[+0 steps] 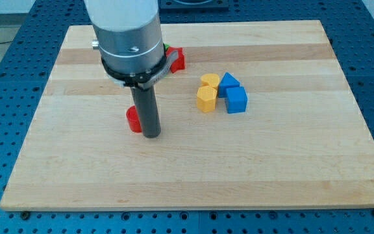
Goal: Push the red circle into the green circle
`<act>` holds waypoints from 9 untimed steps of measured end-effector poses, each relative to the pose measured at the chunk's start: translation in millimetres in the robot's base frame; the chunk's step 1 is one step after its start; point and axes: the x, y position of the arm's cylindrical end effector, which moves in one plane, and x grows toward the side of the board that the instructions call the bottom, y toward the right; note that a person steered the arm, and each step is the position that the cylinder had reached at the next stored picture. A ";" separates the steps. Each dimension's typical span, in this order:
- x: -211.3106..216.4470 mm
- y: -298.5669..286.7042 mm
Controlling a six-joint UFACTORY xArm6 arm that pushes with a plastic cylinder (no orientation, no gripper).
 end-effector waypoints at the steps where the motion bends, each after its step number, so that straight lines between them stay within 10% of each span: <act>1: -7.9 -20.4; 9: -70.4 -81.0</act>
